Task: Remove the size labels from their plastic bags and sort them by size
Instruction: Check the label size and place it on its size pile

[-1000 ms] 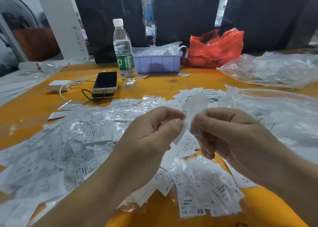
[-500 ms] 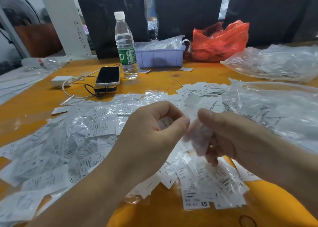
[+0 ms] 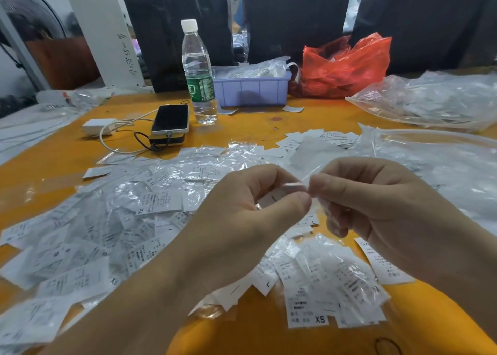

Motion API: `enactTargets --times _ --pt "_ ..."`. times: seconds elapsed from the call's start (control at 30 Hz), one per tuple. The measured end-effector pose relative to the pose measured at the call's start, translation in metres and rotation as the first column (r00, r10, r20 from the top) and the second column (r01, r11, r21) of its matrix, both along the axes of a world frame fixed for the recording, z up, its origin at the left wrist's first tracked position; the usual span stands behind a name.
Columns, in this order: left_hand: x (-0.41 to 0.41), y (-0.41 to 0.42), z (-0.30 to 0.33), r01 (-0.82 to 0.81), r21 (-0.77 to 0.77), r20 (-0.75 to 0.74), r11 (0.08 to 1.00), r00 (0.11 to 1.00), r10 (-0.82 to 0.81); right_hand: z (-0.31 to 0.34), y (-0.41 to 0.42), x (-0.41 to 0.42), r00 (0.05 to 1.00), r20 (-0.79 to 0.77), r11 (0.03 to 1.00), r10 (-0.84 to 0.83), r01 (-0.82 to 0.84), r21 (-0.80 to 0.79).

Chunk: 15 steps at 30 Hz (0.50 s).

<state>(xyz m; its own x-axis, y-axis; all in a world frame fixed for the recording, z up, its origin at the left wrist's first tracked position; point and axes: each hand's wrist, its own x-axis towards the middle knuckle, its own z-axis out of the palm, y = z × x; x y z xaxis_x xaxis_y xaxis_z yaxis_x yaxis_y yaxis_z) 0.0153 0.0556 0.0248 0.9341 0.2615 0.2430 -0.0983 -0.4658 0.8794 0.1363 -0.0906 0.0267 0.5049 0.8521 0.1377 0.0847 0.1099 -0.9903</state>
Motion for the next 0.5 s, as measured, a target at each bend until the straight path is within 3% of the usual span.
enactTargets --times 0.17,0.37,0.5 --pt "0.0003 -0.0030 0.0006 -0.029 0.018 0.058 0.999 0.998 0.028 -0.0027 0.0004 0.0014 0.999 -0.038 0.999 0.012 -0.010 0.054" --pt "-0.0001 -0.0029 0.0027 -0.030 0.024 0.053 0.999 0.998 0.029 -0.0020 0.0007 0.0004 0.997 -0.020 0.997 0.073 -0.073 -0.001" --pt "0.0008 -0.0013 0.0029 -0.034 -0.044 0.057 0.998 0.998 0.037 -0.0015 0.0012 -0.0014 0.998 -0.055 0.999 0.039 -0.038 0.024"
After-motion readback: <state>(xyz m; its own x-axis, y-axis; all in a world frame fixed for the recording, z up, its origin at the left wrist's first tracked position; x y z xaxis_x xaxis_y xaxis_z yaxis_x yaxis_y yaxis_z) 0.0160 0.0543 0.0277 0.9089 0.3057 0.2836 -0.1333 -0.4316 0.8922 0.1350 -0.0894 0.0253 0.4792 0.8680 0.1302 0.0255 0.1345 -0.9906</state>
